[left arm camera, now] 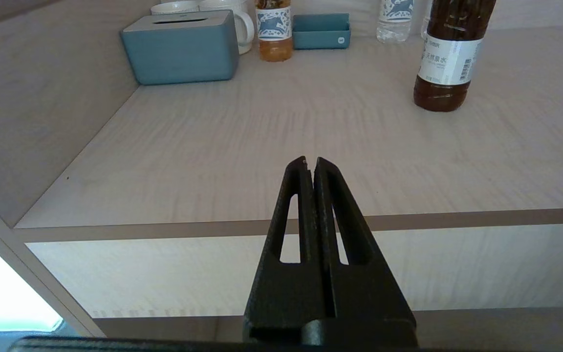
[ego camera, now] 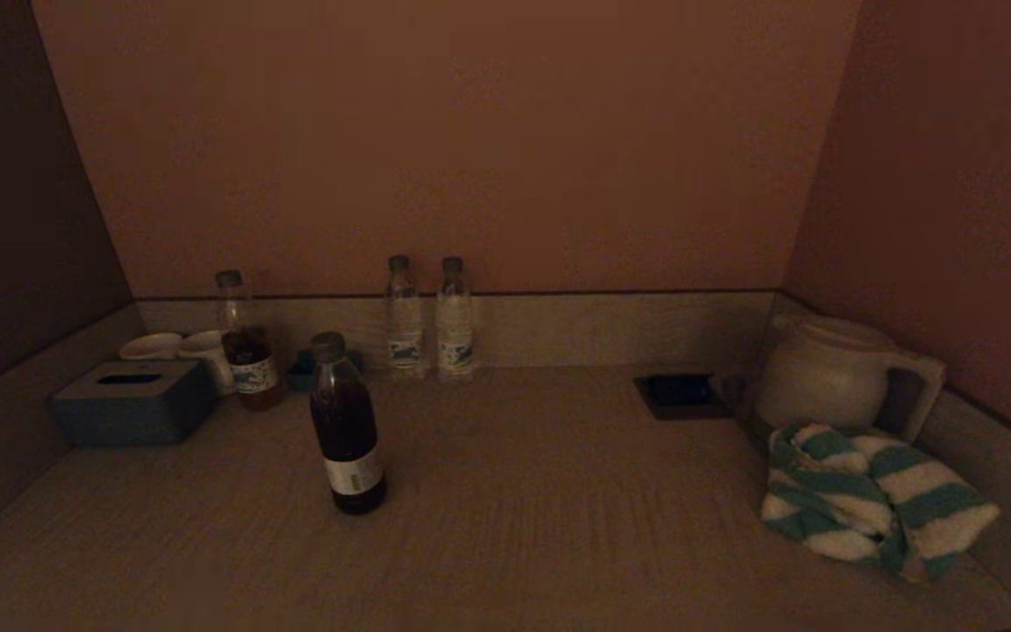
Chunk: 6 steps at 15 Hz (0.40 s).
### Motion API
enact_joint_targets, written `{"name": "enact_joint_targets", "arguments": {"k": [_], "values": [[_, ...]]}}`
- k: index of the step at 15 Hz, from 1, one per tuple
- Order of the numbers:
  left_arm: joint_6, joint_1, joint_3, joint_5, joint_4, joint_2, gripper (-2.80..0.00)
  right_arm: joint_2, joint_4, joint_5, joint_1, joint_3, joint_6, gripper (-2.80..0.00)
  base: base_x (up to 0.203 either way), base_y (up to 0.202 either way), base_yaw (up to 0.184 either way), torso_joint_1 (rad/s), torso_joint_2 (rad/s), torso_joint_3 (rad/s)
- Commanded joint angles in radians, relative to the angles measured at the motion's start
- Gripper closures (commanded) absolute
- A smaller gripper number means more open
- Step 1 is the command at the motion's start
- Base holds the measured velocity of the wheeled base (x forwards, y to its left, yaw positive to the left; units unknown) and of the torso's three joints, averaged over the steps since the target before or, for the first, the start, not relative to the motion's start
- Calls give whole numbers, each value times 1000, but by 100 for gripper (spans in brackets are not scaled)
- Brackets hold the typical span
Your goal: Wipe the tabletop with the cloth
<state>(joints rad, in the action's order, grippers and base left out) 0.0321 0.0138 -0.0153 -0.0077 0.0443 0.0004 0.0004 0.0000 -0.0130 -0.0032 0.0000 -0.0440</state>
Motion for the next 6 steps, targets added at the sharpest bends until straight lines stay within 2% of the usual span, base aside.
{"name": "enact_joint_targets", "arguments": {"k": [1,6], "values": [[0,0,0,0,0,1,0,0,0,-1,0,0,0,0,0,0,0,0,0,0],[0,2,0,0,0,1,0,0,1,1,0,0,1,0,0,0,0,0,0,0]]}}
